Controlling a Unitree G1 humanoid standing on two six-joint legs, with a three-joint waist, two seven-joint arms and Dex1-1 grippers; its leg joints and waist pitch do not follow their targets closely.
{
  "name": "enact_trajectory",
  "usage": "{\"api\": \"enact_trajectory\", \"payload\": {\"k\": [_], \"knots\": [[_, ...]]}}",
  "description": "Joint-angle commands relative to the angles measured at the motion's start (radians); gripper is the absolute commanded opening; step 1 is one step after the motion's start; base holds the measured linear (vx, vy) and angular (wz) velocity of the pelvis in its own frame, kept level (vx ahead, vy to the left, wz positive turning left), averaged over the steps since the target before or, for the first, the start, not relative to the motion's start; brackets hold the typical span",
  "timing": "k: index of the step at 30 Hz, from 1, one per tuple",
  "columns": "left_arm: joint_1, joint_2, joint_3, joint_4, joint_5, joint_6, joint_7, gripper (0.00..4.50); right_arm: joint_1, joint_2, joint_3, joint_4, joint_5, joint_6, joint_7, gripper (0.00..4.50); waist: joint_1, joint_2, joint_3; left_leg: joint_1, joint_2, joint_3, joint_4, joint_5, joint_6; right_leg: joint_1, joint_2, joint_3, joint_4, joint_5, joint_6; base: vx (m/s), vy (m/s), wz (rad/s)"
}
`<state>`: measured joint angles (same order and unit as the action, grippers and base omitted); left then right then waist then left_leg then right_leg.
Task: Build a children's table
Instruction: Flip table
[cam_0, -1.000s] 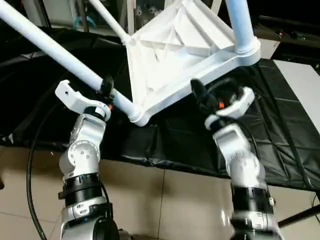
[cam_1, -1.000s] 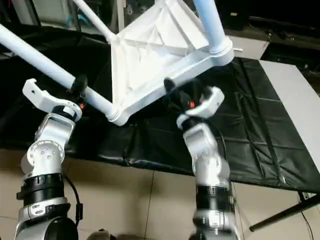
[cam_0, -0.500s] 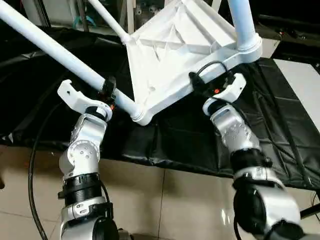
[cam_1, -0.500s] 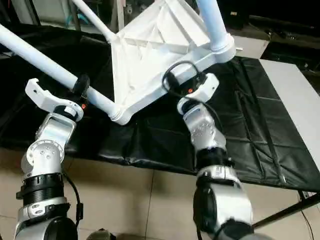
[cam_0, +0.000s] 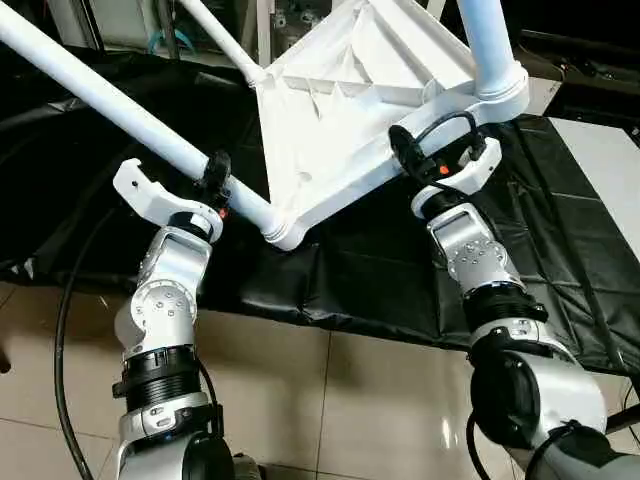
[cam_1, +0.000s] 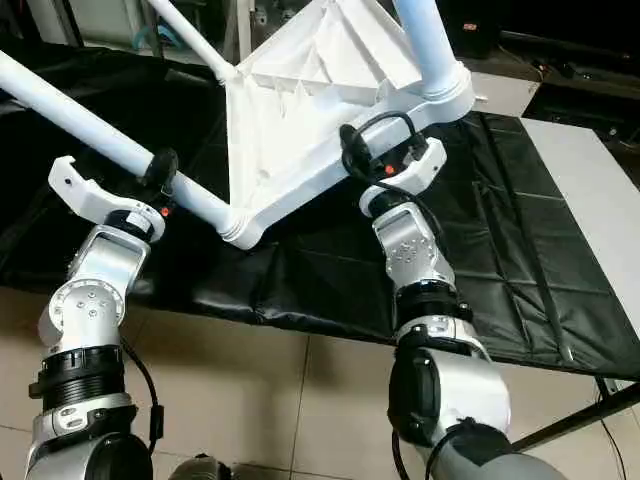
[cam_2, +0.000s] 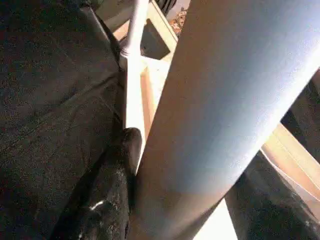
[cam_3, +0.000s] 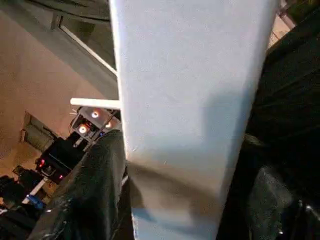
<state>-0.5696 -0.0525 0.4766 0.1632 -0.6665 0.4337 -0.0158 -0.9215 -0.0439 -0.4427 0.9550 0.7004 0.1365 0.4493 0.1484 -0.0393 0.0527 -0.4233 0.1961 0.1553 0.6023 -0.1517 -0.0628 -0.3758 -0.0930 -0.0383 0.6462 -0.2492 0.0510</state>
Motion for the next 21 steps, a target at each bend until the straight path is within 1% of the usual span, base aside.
{"api": "enact_trajectory", "payload": {"k": [1, 2, 3, 5, 6, 8, 11, 13, 14, 16, 17, 19, 21], "knots": [[-0.027, -0.015, -0.005, -0.005, -0.055, -0.001, -0.023, 2.22, -0.042, -0.014, -0.009, -0.012, 0.008, -0.028, 0.026, 2.86, 0.001, 0.003, -0.090, 0.043, 0.017, 0.011, -0.051, 0.011, 0.032, 0.046, -0.030, 0.013, -0.042, 0.323, -0.237, 0.000, 0.000, 0.00], [-0.028, -0.015, -0.005, -0.003, -0.054, -0.002, -0.023, 2.22, -0.043, -0.015, -0.009, -0.013, 0.006, -0.030, 0.027, 2.70, 0.002, 0.004, -0.092, 0.043, 0.018, 0.011, -0.049, 0.019, 0.034, 0.045, -0.030, 0.013, -0.041, 0.333, -0.239, 0.000, 0.000, 0.00], [-0.029, -0.014, -0.005, -0.001, -0.054, -0.002, -0.023, 2.22, -0.045, -0.014, -0.013, -0.014, 0.008, -0.032, 0.029, 2.70, 0.002, 0.003, -0.093, 0.042, 0.017, 0.012, -0.047, 0.032, 0.038, 0.045, -0.029, 0.012, -0.039, 0.349, -0.241, 0.000, 0.000, 0.00], [-0.030, -0.011, -0.008, 0.004, -0.049, -0.005, -0.022, 2.21, -0.042, -0.011, -0.010, -0.032, 0.002, -0.034, 0.036, 2.47, 0.002, 0.003, -0.094, 0.041, 0.016, 0.013, -0.046, 0.047, 0.044, 0.043, -0.027, 0.011, -0.037, 0.364, -0.243, 0.000, 0.000, 0.00], [-0.030, -0.010, -0.008, 0.006, -0.048, -0.005, -0.022, 2.20, -0.040, -0.010, -0.007, -0.038, -0.001, -0.034, 0.038, 2.42, 0.002, 0.005, -0.093, 0.041, 0.016, 0.013, -0.046, 0.040, 0.044, 0.041, -0.027, 0.012, -0.039, 0.357, -0.245, 0.000, 0.000, 0.00], [-0.030, -0.010, -0.008, 0.011, -0.044, -0.007, -0.018, 2.19, -0.038, -0.008, -0.001, -0.045, -0.011, -0.037, 0.042, 2.38, 0.002, 0.005, -0.093, 0.041, 0.018, 0.014, -0.047, 0.026, 0.041, 0.041, -0.028, 0.012, -0.039, 0.341, -0.246, 0.000, 0.000, 0.00], [-0.032, -0.006, -0.008, 0.025, -0.031, -0.018, -0.011, 2.19, -0.022, 0.004, 0.014, -0.093, -0.020, -0.041, 0.044, 2.34, 0.001, 0.007, -0.093, 0.041, 0.018, 0.015, -0.047, 0.024, 0.037, 0.041, -0.028, 0.012, -0.039, 0.341, -0.243, 0.000, 0.000, 0.00], [-0.032, -0.003, -0.007, 0.033, -0.023, -0.024, -0.006, 2.19, -0.011, 0.010, 0.025, -0.124, -0.030, -0.052, 0.037, 2.34, 0.003, 0.007, -0.094, 0.043, 0.020, 0.018, -0.047, 0.031, 0.034, 0.039, -0.027, 0.012, -0.039, 0.353, -0.237, 0.000, 0.000, 0.00], [-0.033, -0.002, -0.007, 0.035, -0.020, -0.025, -0.004, 2.18, -0.008, 0.012, 0.028, -0.133, -0.033, -0.058, 0.032, 2.34, 0.003, 0.007, -0.094, 0.044, 0.021, 0.020, -0.047, 0.023, 0.030, 0.038, -0.028, 0.012, -0.039, 0.348, -0.236, 0.000, 0.000, 0.00], [-0.035, 0.007, -0.010, 0.050, -0.001, -0.033, 0.007, 2.17, 0.007, 0.019, 0.040, -0.175, -0.065, -0.107, -0.012, 2.34, 0.003, 0.005, -0.094, 0.045, 0.021, 0.021, -0.048, 0.016, 0.025, 0.037, -0.028, 0.012, -0.040, 0.339, -0.230, 0.000, 0.000, 0.00], [-0.037, 0.011, -0.012, 0.057, 0.008, -0.036, 0.011, 2.16, 0.014, 0.022, 0.045, -0.193, -0.079, -0.126, -0.030, 2.34, 0.005, 0.007, -0.094, 0.046, 0.021, 0.021, -0.048, 0.019, 0.021, 0.036, -0.028, 0.012, -0.040, 0.336, -0.222, 0.000, 0.000, 0.00], [-0.039, 0.019, -0.017, 0.068, 0.024, -0.039, 0.020, 2.16, 0.027, 0.030, 0.055, -0.233, -0.099, -0.150, -0.052, 2.34, 0.008, 0.008, -0.094, 0.048, 0.022, 0.021, -0.049, 0.015, 0.013, 0.035, -0.027, 0.013, -0.040, 0.329, -0.212, 0.000, 0.000, 0.00], [-0.042, 0.031, -0.025, 0.083, 0.052, -0.045, 0.039, 2.15, 0.045, 0.043, 0.067, -0.291, -0.129, -0.180, -0.084, 2.31, 0.010, 0.008, -0.094, 0.047, 0.022, 0.019, -0.050, 0.012, 0.005, 0.034, -0.027, 0.013, -0.041, 0.330, -0.193, 0.000, 0.000, 0.00]]}}
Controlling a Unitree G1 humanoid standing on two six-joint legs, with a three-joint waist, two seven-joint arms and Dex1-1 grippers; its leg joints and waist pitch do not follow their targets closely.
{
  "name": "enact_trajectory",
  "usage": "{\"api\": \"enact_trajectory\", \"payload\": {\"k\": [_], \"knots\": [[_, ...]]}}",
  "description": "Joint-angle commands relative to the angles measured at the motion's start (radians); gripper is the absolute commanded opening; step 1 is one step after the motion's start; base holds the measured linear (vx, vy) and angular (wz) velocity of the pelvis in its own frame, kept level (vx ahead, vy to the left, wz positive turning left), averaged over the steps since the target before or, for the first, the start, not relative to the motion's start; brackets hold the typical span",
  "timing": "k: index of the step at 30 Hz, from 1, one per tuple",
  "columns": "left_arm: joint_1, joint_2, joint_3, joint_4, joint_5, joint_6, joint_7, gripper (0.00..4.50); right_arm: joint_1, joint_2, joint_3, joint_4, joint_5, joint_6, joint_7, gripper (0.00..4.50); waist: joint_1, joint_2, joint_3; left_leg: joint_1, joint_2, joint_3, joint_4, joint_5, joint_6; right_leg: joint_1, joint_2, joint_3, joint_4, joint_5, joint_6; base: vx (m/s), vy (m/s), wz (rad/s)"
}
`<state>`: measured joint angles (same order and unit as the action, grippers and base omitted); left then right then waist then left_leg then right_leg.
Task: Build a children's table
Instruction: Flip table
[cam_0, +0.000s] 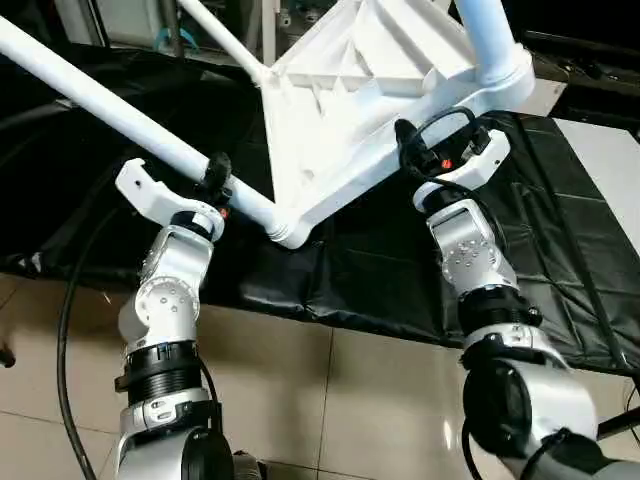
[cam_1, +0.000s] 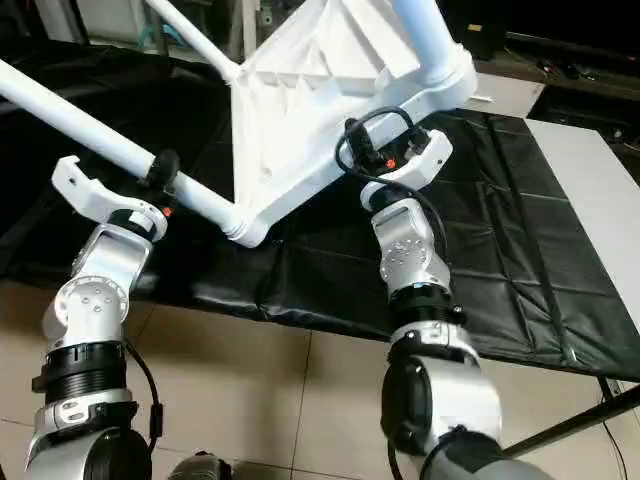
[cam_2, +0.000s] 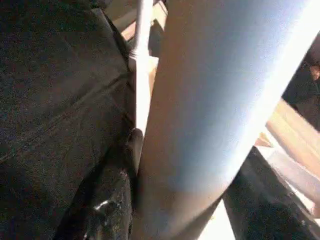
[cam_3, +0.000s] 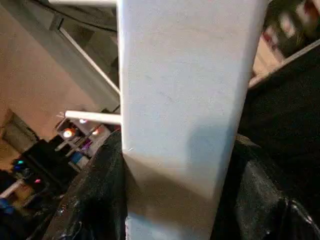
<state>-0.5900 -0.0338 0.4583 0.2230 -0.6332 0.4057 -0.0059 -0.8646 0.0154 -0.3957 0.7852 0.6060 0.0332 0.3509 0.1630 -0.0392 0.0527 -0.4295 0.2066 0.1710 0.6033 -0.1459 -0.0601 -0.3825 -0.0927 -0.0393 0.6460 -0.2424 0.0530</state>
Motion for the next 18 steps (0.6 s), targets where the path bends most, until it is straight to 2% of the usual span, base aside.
{"api": "enact_trajectory", "payload": {"k": [1, 2, 3, 7, 8, 9, 11, 12, 15, 18], "knots": [[-0.022, 0.013, -0.006, 0.025, 0.018, -0.017, 0.028, 2.15, -0.010, -0.015, 0.021, -0.126, -0.039, -0.082, 0.010, 2.31, -0.005, 0.008, -0.094, 0.053, 0.011, 0.004, -0.051, 0.006, 0.002, 0.041, -0.027, 0.014, -0.041, 0.323, -0.195, 0.000, 0.000, 0.00], [-0.024, 0.014, -0.006, 0.030, 0.015, -0.016, 0.026, 2.15, -0.007, -0.012, 0.023, -0.139, -0.051, -0.093, 0.000, 2.31, -0.002, 0.008, -0.093, 0.054, 0.010, 0.005, -0.052, -0.003, -0.007, 0.040, -0.027, 0.014, -0.041, 0.315, -0.187, 0.000, 0.000, 0.00], [-0.025, 0.017, -0.006, 0.034, 0.011, -0.010, 0.026, 2.60, -0.003, -0.007, 0.024, -0.154, -0.061, -0.103, -0.013, 2.30, -0.002, 0.009, -0.093, 0.054, 0.010, 0.004, -0.052, -0.005, -0.011, 0.040, -0.027, 0.014, -0.041, 0.313, -0.185, 0.000, 0.000, 0.00], [-0.023, 0.029, -0.014, 0.044, 0.028, -0.003, 0.033, 2.70, 0.006, -0.003, 0.044, -0.182, -0.101, -0.134, -0.039, 2.27, -0.001, 0.010, -0.093, 0.053, 0.010, 0.002, -0.055, -0.019, -0.026, 0.040, -0.025, 0.014, -0.042, 0.308, -0.162, 0.000, 0.000, 0.00], [-0.025, 0.035, -0.016, 0.058, 0.051, -0.010, 0.051, 2.92, 0.013, -0.002, 0.063, -0.200, -0.145, -0.174, -0.076, 2.24, -0.002, 0.008, -0.093, 0.051, 0.009, 0.002, -0.056, -0.027, -0.032, 0.040, -0.026, 0.014, -0.043, 0.302, -0.154, 0.000, 0.000, 0.00], [-0.025, 0.035, -0.016, 0.058, 0.051, -0.010, 0.051, 3.04, 0.013, -0.002, 0.063, -0.200, -0.145, -0.174, -0.076, 2.23, -0.002, 0.010, -0.092, 0.052, 0.009, 0.003, -0.056, -0.031, -0.034, 0.039, -0.026, 0.014, -0.043, 0.299, -0.152, 0.000, 0.000, 0.00], [-0.028, 0.040, -0.012, 0.070, 0.064, -0.022, 0.070, 3.09, 0.015, -0.001, 0.069, -0.216, -0.165, -0.195, -0.103, 2.21, -0.003, 0.011, -0.091, 0.055, 0.011, 0.002, -0.059, -0.059, -0.039, 0.036, -0.027, 0.015, -0.047, 0.271, -0.147, 0.000, 0.000, 0.00], [-0.030, 0.043, 0.001, 0.078, 0.063, -0.034, 0.085, 3.11, 0.010, -0.005, 0.069, -0.219, -0.178, -0.209, -0.120, 2.19, -0.003, 0.006, -0.090, 0.054, 0.011, 0.002, -0.060, -0.070, -0.043, 0.038, -0.028, 0.015, -0.048, 0.259, -0.143, 0.000, 0.000, 0.00], [-0.032, 0.047, 0.017, 0.086, 0.060, -0.049, 0.099, 3.10, 0.005, -0.010, 0.067, -0.219, -0.193, -0.224, -0.139, 2.15, -0.003, 0.009, -0.090, 0.055, 0.012, 0.001, -0.062, -0.084, -0.052, 0.036, -0.027, 0.015, -0.048, 0.243, -0.138, 0.000, 0.000, 0.00], [-0.034, 0.056, 0.046, 0.095, 0.057, -0.083, 0.127, 3.10, -0.005, -0.022, 0.058, -0.209, -0.225, -0.259, -0.182, 2.10, -0.003, 0.006, -0.087, 0.055, 0.012, 0.002, -0.064, -0.104, -0.057, 0.034, -0.029, 0.016, -0.051, 0.215, -0.133, 0.000, 0.000, 0.00]]}}
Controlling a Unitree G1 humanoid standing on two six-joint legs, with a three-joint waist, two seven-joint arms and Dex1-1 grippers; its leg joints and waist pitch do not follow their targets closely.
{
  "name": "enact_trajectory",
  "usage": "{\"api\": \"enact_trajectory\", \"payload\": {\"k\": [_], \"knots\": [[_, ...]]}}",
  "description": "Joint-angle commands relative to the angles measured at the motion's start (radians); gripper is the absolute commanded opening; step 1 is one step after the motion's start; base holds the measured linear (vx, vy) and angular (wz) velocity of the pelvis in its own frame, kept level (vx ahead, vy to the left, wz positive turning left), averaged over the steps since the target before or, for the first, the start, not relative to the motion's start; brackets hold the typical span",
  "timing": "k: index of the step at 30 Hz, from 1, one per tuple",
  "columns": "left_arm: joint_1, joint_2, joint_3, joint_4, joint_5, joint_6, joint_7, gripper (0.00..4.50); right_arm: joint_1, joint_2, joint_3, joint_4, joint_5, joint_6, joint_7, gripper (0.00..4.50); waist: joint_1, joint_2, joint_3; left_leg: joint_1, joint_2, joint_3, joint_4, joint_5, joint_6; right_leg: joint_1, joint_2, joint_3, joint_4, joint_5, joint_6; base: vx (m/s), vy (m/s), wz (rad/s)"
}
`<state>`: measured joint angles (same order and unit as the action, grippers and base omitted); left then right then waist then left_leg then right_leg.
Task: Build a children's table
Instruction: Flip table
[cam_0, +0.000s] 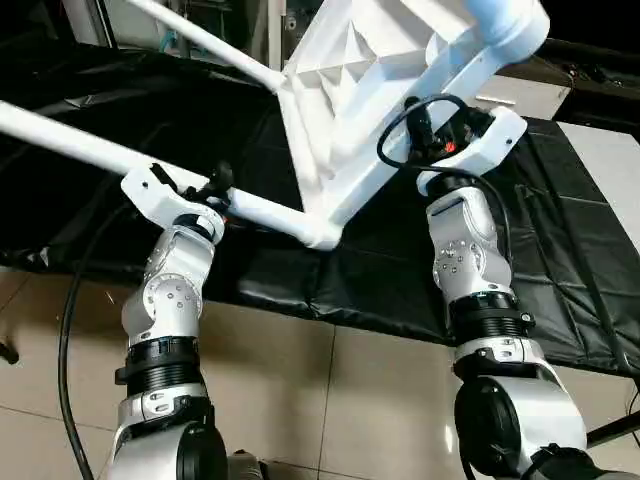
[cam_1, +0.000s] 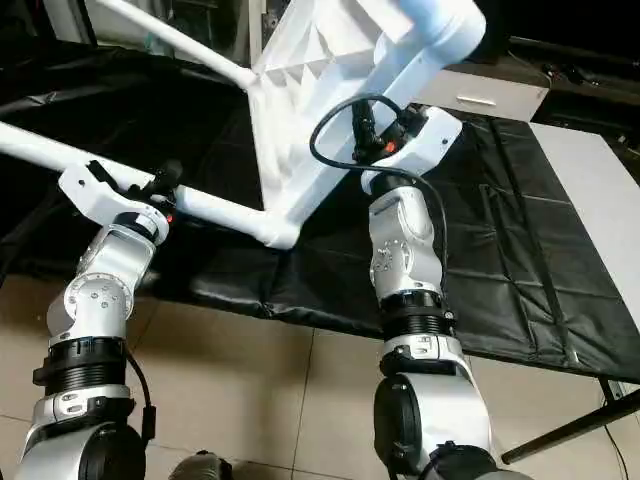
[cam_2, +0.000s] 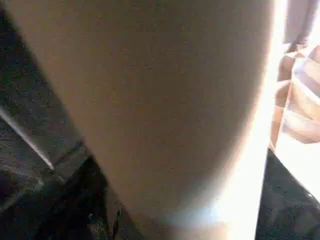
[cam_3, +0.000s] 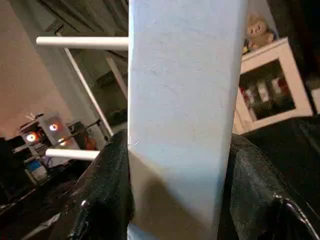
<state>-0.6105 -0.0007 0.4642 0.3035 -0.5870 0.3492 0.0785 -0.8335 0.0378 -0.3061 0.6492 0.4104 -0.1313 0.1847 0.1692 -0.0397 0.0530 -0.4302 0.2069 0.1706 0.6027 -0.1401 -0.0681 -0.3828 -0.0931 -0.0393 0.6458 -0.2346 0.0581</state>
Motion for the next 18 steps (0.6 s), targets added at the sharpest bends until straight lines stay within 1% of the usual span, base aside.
{"api": "enact_trajectory", "payload": {"k": [1, 2, 3, 4, 6, 8, 11, 15, 17, 18], "knots": [[-0.014, 0.023, 0.040, 0.015, 0.010, -0.027, 0.043, 3.10, -0.036, -0.044, -0.032, -0.073, -0.029, -0.094, -0.016, 2.10, -0.010, 0.007, -0.088, 0.056, 0.011, 0.003, -0.064, -0.118, -0.050, 0.033, -0.029, 0.017, -0.052, 0.198, -0.134, 0.000, 0.000, 0.00], [-0.014, 0.030, 0.054, 0.020, 0.015, -0.041, 0.062, 3.10, -0.038, -0.052, -0.035, -0.069, -0.048, -0.112, -0.046, 2.08, -0.009, 0.006, -0.088, 0.055, 0.011, 0.001, -0.064, -0.118, -0.053, 0.034, -0.029, 0.016, -0.052, 0.194, -0.127, 0.000, 0.000, 0.00], [-0.012, 0.039, 0.066, 0.025, 0.022, -0.055, 0.079, 3.10, -0.038, -0.061, -0.037, -0.066, -0.065, -0.130, -0.077, 2.05, -0.009, 0.007, -0.088, 0.055, 0.012, 0.000, -0.065, -0.117, -0.056, 0.033, -0.028, 0.016, -0.051, 0.192, -0.122, 0.000, 0.000, 0.00], [-0.012, 0.039, 0.066, 0.025, 0.022, -0.055, 0.079, 3.10, -0.038, -0.061, -0.037, -0.066, -0.065, -0.130, -0.077, 2.03, -0.010, 0.007, -0.088, 0.056, 0.011, 0.001, -0.064, -0.116, -0.058, 0.032, -0.027, 0.016, -0.051, 0.192, -0.120, 0.000, 0.000, 0.00], [-0.009, 0.047, 0.083, 0.029, 0.031, -0.073, 0.106, 3.10, -0.036, -0.076, -0.035, -0.062, -0.095, -0.155, -0.123, 1.99, -0.010, 0.007, -0.088, 0.056, 0.011, 0.001, -0.064, -0.118, -0.063, 0.031, -0.027, 0.016, -0.051, 0.192, -0.113, 0.000, 0.000, 0.00], [-0.007, 0.052, 0.087, 0.031, 0.036, -0.082, 0.117, 3.10, -0.035, -0.082, -0.034, -0.063, -0.106, -0.163, -0.141, 1.96, -0.009, 0.008, -0.089, 0.058, 0.010, 0.002, -0.062, -0.122, -0.064, 0.030, -0.026, 0.016, -0.052, 0.193, -0.106, 0.000, 0.000, 0.00], [-0.005, 0.062, 0.094, 0.037, 0.037, -0.094, 0.127, 3.10, -0.036, -0.090, -0.036, -0.065, -0.122, -0.173, -0.165, 1.94, -0.010, 0.004, -0.089, 0.053, 0.009, 0.002, -0.062, -0.114, -0.063, 0.031, -0.026, 0.016, -0.051, 0.192, -0.101, 0.000, 0.000, 0.00], [-0.004, 0.070, 0.099, 0.047, 0.036, -0.102, 0.130, 3.10, -0.040, -0.098, -0.038, -0.060, -0.138, -0.186, -0.183, 1.93, -0.011, 0.005, -0.089, 0.053, 0.008, 0.002, -0.060, -0.108, -0.056, 0.031, -0.026, 0.016, -0.049, 0.198, -0.108, 0.000, 0.000, 0.00], [-0.005, 0.076, 0.100, 0.055, 0.042, -0.110, 0.139, 3.10, -0.044, -0.103, -0.039, -0.053, -0.148, -0.197, -0.200, 1.92, -0.014, 0.002, -0.089, 0.052, 0.008, 0.003, -0.059, -0.106, -0.048, 0.032, -0.026, 0.016, -0.048, 0.205, -0.115, 0.000, 0.000, 0.00], [-0.005, 0.079, 0.102, 0.058, 0.045, -0.113, 0.142, 3.10, -0.046, -0.106, -0.039, -0.051, -0.154, -0.201, -0.206, 1.92, -0.014, 0.003, -0.089, 0.051, 0.007, 0.003, -0.058, -0.100, -0.042, 0.032, -0.026, 0.016, -0.048, 0.213, -0.117, 0.000, 0.000, 0.00]]}}
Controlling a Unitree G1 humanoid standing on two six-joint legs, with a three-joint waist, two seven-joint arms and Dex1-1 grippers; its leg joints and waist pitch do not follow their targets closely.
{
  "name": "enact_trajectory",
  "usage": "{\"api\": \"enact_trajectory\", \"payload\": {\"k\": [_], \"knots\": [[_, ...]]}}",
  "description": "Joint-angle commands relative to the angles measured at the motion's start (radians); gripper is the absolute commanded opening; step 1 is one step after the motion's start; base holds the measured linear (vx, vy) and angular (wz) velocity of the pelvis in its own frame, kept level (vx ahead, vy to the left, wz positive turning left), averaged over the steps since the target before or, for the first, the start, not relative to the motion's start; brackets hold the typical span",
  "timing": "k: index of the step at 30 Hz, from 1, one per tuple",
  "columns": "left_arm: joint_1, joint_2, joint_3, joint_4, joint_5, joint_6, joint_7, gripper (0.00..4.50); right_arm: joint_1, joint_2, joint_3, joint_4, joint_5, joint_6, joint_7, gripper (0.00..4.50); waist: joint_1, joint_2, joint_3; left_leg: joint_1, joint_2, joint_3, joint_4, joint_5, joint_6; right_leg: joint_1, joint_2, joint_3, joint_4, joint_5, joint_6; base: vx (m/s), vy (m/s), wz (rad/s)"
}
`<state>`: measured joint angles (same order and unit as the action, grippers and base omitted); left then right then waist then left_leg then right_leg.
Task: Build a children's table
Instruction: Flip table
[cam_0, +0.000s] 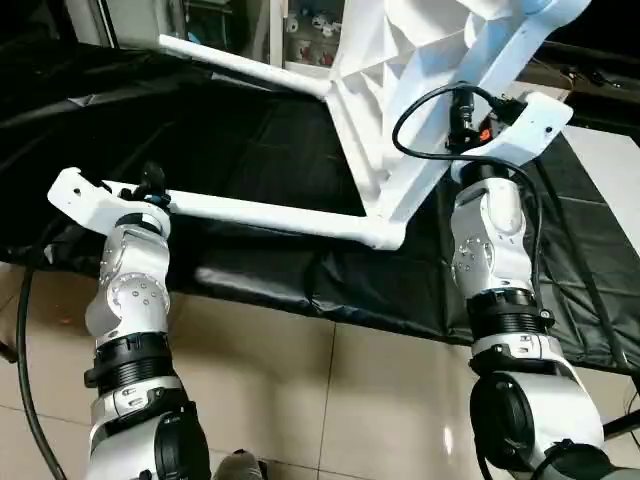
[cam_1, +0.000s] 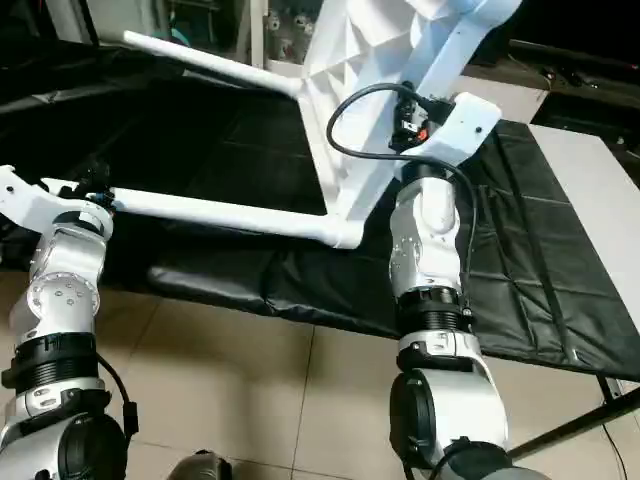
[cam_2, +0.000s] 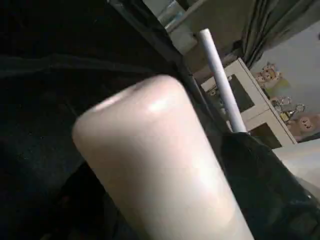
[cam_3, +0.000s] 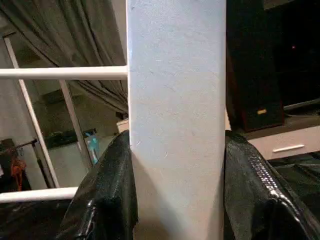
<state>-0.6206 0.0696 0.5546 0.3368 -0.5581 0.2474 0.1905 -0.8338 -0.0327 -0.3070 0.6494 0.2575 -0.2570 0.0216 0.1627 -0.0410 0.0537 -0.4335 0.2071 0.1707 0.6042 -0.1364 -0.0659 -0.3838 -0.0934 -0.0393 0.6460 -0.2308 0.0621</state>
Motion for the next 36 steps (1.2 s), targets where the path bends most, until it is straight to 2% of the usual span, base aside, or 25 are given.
{"api": "enact_trajectory", "payload": {"k": [1, 5, 13, 21, 28, 32, 35, 36], "knots": [[0.004, 0.017, 0.015, 0.034, 0.024, -0.020, 0.037, 3.10, -0.049, -0.044, -0.039, -0.045, -0.013, -0.086, -0.059, 1.91, -0.008, 0.005, -0.091, 0.055, 0.007, 0.003, -0.058, -0.097, -0.041, 0.032, -0.025, 0.016, -0.048, 0.212, -0.119, 0.000, 0.000, 0.00], [0.006, 0.035, 0.020, 0.049, 0.038, -0.030, 0.044, 3.10, -0.055, -0.064, -0.041, -0.036, -0.037, -0.101, -0.091, 1.90, -0.005, 0.006, -0.092, 0.058, 0.007, 0.004, -0.055, -0.081, -0.039, 0.030, -0.023, 0.015, -0.045, 0.232, -0.120, 0.000, 0.000, 0.00], [0.011, 0.066, 0.030, 0.074, 0.054, -0.051, 0.057, 3.10, -0.057, -0.095, -0.041, -0.026, -0.082, -0.124, -0.141, 1.85, -0.005, 0.006, -0.091, 0.057, 0.007, 0.003, -0.057, -0.109, -0.059, 0.031, -0.024, 0.016, -0.046, 0.196, -0.111, 0.000, 0.000, 0.00], [0.015, 0.058, 0.000, 0.075, 0.051, -0.057, 0.010, 3.10, -0.045, -0.101, -0.019, -0.008, -0.135, -0.126, -0.201, 1.74, -0.010, 0.002, -0.091, 0.054, 0.005, 0.004, -0.055, -0.096, -0.042, 0.031, -0.024, 0.015, -0.045, 0.201, -0.126, 0.000, 0.000, 0.00], [0.014, 0.058, 0.011, 0.094, 0.062, -0.072, 0.028, 3.10, -0.043, -0.108, -0.017, 0.008, -0.154, -0.129, -0.245, 1.65, -0.019, 0.001, -0.090, 0.053, 0.004, 0.005, -0.055, -0.096, -0.035, 0.033, -0.024, 0.016, -0.046, 0.200, -0.132, 0.000, 0.000, 0.00], [0.026, 0.065, 0.017, 0.089, 0.062, -0.077, 0.033, 3.10, -0.042, -0.119, -0.020, 0.010, -0.161, -0.131, -0.260, 1.49, -0.022, -0.005, -0.091, 0.051, 0.003, 0.006, -0.051, -0.072, -0.020, 0.035, -0.022, 0.016, -0.043, 0.225, -0.132, 0.000, 0.000, 0.00], [0.029, 0.062, 0.011, 0.080, 0.056, -0.069, 0.015, 3.10, -0.040, -0.119, -0.014, 0.016, -0.175, -0.127, -0.277, 1.38, -0.023, -0.004, -0.091, 0.051, 0.003, 0.007, -0.049, -0.058, -0.013, 0.034, -0.022, 0.016, -0.041, 0.233, -0.138, 0.000, 0.000, 0.00], [0.035, 0.063, -0.011, 0.067, 0.058, -0.053, -0.013, 3.10, -0.040, -0.115, -0.009, 0.023, -0.180, -0.115, -0.283, 1.38, -0.023, -0.006, -0.091, 0.051, 0.003, 0.007, -0.050, -0.058, -0.012, 0.034, -0.021, 0.016, -0.042, 0.232, -0.139, 0.000, 0.000, 0.00]]}}
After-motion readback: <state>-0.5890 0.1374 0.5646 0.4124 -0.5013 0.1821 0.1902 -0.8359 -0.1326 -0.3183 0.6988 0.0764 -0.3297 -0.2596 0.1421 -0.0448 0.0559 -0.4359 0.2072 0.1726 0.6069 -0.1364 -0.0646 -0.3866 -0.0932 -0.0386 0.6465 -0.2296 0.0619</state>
